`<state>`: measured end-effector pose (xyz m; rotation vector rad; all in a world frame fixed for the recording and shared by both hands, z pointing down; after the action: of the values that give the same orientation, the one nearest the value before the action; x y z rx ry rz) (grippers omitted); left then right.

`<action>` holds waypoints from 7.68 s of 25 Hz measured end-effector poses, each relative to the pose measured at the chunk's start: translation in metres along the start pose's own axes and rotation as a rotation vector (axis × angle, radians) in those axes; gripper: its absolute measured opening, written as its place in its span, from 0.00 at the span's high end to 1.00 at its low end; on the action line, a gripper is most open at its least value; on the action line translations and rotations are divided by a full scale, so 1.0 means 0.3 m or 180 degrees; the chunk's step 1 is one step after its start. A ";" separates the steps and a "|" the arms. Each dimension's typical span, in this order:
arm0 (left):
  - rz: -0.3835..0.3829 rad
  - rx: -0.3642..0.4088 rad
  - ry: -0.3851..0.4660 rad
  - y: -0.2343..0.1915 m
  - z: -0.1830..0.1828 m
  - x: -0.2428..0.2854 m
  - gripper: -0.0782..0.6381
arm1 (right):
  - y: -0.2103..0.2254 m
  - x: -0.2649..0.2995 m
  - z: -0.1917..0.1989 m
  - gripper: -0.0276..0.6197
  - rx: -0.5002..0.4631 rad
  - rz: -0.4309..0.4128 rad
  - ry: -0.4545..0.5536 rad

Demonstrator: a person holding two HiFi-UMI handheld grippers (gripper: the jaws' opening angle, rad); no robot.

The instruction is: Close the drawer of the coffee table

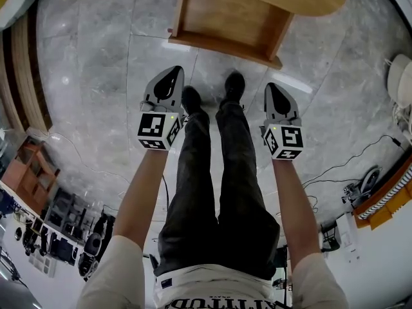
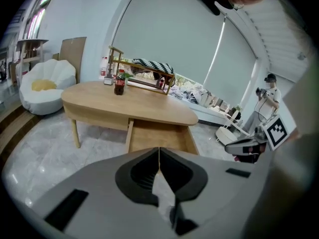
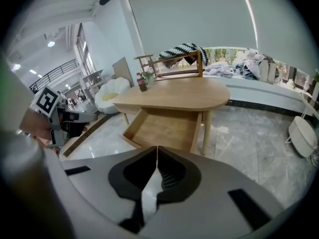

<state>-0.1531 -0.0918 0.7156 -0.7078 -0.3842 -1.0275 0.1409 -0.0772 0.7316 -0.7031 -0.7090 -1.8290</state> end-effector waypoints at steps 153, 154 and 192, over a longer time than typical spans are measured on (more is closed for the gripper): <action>-0.0368 0.0497 0.0418 -0.314 -0.075 0.822 0.64 | 0.281 0.731 -0.144 0.66 -0.0170 0.1052 0.0936; -0.0359 0.0515 0.0427 -0.314 -0.078 0.827 0.64 | 0.283 0.735 -0.146 0.65 -0.0216 0.1060 0.0948; -0.0268 0.0904 0.0148 -0.265 -0.060 0.806 0.59 | 0.268 0.735 -0.178 0.73 -0.0803 0.0968 0.0766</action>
<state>-0.1075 -0.2855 0.8755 -0.4150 -0.5114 -1.0414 0.1376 -0.2732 0.8712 -0.6956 -0.2014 -1.6965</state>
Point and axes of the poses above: the fingertips, and each gripper's own axes: x forward along the fingers, y to its right, z out of its underside, the point moved 7 cm from there along -x, backward along the fingers, and after that the axes turned 6 degrees about z, right-handed, at the moved point
